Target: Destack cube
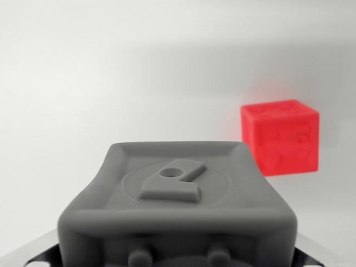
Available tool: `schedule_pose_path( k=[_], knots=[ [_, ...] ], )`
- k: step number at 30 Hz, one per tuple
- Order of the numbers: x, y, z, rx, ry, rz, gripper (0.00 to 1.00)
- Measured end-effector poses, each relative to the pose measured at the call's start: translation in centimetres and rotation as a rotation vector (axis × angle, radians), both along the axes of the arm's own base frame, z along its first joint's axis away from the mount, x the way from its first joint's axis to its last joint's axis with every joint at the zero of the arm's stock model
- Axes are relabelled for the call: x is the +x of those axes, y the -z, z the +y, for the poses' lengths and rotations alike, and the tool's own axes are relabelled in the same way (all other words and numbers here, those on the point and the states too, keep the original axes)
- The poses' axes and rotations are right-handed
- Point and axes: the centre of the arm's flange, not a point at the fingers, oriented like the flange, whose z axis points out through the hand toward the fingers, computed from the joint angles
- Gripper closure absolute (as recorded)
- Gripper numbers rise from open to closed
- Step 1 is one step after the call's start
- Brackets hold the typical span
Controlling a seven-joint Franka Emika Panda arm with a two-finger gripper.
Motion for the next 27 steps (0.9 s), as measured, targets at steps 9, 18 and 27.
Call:
schedule_pose_path(
  k=[9,18,27],
  knots=[
    [0.3,0.4,1.7,-0.001,0.027,0.000,1.00],
    [0.6,0.7,3.4,-0.001,0.055,0.001,1.00],
    [0.9,1.1,5.2,-0.002,0.083,0.001,1.00]
  ],
)
